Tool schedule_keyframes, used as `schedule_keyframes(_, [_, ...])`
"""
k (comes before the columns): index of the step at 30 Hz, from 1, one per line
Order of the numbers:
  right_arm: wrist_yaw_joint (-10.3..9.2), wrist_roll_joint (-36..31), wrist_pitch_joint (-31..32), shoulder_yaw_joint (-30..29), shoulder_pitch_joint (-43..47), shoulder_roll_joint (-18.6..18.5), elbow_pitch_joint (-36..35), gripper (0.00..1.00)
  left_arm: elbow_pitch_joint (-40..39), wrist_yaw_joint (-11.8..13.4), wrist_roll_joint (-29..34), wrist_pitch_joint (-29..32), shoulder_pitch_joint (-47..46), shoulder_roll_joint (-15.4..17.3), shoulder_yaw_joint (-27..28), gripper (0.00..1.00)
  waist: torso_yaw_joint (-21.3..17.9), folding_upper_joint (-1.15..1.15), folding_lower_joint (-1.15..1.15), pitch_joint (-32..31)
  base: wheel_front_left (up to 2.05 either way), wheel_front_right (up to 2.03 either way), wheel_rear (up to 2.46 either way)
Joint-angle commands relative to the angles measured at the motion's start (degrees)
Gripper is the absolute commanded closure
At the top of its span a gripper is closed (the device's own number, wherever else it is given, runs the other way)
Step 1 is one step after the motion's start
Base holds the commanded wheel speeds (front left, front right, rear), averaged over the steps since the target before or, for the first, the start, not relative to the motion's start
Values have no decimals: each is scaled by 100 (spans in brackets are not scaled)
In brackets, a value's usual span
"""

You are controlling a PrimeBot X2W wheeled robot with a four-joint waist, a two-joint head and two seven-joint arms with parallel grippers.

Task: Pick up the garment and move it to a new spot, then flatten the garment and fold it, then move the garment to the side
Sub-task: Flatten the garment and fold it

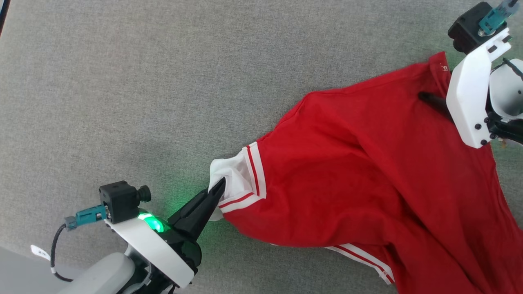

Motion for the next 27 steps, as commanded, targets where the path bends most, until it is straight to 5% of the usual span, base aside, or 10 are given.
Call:
schedule_keyframes(1, [-3, 82, 74, 321, 314, 29, 302, 89, 30, 12, -14, -28, -78, -40, -10, 100, -7, 0, 0, -11, 0, 0, 0])
schedule_keyframes(2, [-3, 128, 33, 380, 293, 38, 331, 100, 47, 12, 22, -28, -117, -52, 0, 100, -15, 0, 0, -23, 0, 0, 0])
schedule_keyframes(13, [-8, -33, -1684, -171, -577, 382, 1000, 100, 534, 12, 4, -28, -689, 85, 212, 100, -249, 0, 0, -365, 0, 0, 0])
schedule_keyframes(19, [-8, -246, -2613, -984, -1300, 814, 1759, 100, 798, 12, -309, 51, -1849, 335, 518, 100, -542, 0, 0, -411, 0, 0, 0])
schedule_keyframes(27, [-9, -483, -3129, -1789, -2729, 1252, 2589, 100, 1507, 12, -1340, 1027, -4122, 524, 991, 100, -974, 0, 0, 14, 0, 0, 0])
